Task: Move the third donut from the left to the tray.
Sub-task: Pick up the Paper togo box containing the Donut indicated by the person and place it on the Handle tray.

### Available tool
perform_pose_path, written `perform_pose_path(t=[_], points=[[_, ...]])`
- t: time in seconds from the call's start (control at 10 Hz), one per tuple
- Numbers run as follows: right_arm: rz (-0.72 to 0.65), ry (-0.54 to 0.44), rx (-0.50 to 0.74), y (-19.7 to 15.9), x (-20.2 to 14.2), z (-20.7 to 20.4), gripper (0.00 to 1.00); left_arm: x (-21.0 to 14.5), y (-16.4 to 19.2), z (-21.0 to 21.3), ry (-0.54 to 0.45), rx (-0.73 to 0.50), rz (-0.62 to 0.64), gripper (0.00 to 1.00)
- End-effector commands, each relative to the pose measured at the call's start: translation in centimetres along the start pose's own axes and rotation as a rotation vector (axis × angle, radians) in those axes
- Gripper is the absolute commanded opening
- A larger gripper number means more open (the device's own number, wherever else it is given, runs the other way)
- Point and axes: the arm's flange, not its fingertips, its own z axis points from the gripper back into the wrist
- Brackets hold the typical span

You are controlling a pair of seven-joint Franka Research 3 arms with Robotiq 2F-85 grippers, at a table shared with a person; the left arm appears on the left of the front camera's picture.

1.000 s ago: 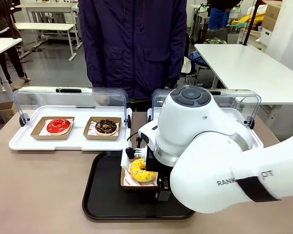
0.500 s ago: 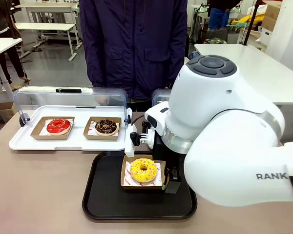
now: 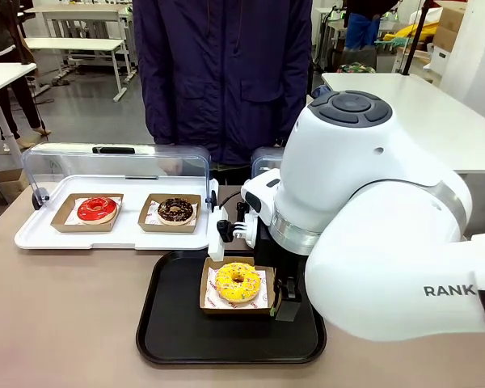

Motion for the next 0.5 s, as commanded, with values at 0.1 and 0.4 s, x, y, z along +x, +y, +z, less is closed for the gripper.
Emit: perform_pose_path(t=[0.1,0.4], points=[[0.005,-0.012,-0.007,0.03,0.28,-0.10,1.00,0.14,-0.28,0.08,0.005,-0.009,-0.008,1.00],[0.005,-0.012,-0.007,0.03,0.28,-0.10,1.00,0.14,-0.28,0.08,0.005,-0.009,-0.008,1.00]])
